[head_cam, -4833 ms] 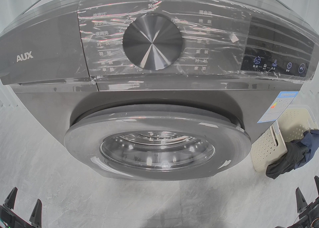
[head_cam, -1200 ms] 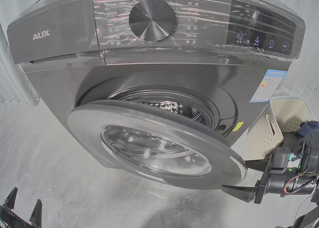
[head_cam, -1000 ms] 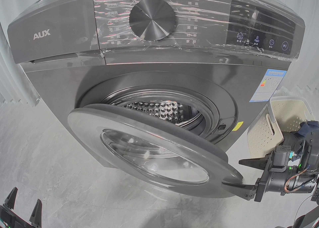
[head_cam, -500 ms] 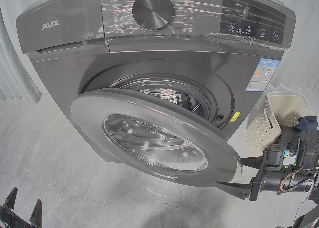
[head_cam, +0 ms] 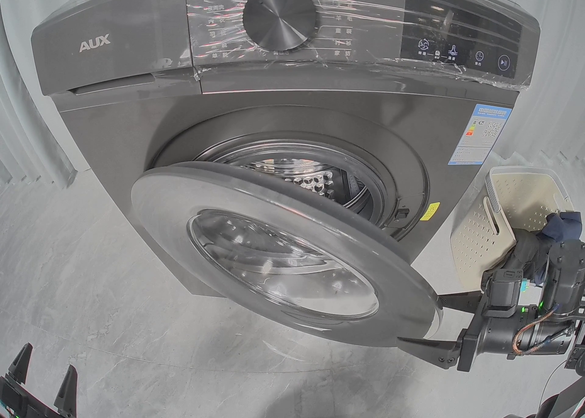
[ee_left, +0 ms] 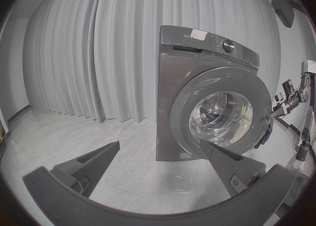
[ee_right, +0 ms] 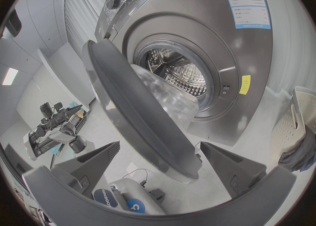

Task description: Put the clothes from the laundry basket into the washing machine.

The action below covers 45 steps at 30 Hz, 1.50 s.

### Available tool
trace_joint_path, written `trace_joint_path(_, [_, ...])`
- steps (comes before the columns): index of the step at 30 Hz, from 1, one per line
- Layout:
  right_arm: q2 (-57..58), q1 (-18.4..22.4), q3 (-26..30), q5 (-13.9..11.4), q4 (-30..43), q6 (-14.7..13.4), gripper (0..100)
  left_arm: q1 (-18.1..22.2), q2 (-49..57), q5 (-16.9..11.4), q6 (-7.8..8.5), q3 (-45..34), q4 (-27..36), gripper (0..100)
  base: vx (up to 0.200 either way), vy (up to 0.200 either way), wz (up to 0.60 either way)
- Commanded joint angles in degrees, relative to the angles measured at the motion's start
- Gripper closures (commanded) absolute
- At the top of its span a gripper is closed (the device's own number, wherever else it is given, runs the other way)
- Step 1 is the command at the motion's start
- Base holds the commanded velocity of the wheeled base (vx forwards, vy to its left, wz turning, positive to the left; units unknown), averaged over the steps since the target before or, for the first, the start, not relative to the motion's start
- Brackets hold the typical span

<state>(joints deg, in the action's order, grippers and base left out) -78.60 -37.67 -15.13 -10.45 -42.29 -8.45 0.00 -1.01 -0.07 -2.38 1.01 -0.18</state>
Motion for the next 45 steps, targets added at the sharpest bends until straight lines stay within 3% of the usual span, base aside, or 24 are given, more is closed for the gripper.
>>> trace_joint_path(1, [-0.8,1.3,-2.2,0.1,0.0,0.2,0,0.0,0.7,0.0,0.00,-0.9,-0.1,0,-0.200,0.000,0.00])
trace_joint_path(13, [-0.8,-1.4,-1.0,-0.3,0.0,0.1,0,0.0,0.7,0.0,-0.08,-0.9,-0.1,0,-0.033,0.000,0.00])
trace_joint_path(21, [-0.7,-0.4,-0.5,-0.3,-0.1,0.2,0,0.0,0.7,0.0,-0.08,-0.9,0.0,0,0.000,0.000,0.00])
trace_joint_path(27, [-3.6,0.3,-2.2,-0.3,-0.4,0.2,0,0.1,0.7,0.0,0.00,-0.9,-0.1,0,-0.200,0.000,0.00])
trace_joint_path(34, [-8.0,-0.5,-1.5,-0.1,-7.7,0.5,0,0.0,0.7,0.0,-0.08,-0.9,-0.1,0,0.000,0.000,0.00])
trace_joint_path(39, [-7.4,-4.1,-0.8,0.1,-8.2,-0.2,0,0.0,0.7,0.0,-0.08,-0.9,0.0,0,0.000,0.000,0.00])
trace_joint_path(45, [-5.8,-3.7,0.2,0.1,-8.3,-0.3,0,0.0,0.7,0.0,-0.08,-0.9,-0.1,0,0.000,0.000,0.00])
